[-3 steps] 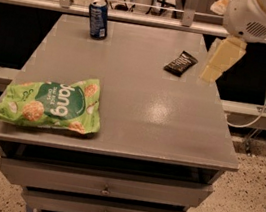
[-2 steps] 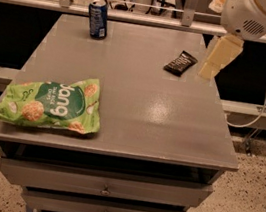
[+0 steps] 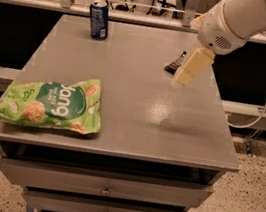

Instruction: Move rxbar chocolate near green rice chip bag

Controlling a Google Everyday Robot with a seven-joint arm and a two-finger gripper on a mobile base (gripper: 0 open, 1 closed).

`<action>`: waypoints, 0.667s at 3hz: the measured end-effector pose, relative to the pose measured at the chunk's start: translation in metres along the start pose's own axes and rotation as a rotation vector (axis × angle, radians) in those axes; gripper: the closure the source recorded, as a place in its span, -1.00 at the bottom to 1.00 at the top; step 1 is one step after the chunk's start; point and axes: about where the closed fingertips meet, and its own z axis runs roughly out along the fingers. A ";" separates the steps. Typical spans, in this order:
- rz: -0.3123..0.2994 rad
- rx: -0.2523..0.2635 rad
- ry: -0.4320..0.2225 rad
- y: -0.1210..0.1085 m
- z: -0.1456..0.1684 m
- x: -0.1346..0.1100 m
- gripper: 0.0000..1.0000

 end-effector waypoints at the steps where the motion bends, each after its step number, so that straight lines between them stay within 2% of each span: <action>1: 0.166 0.006 -0.043 -0.028 0.059 0.021 -1.00; 2: 0.272 0.039 -0.086 -0.053 0.086 0.030 -1.00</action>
Offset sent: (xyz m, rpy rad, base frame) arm 0.1224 -0.0122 -0.0791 0.2932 0.0513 -0.3118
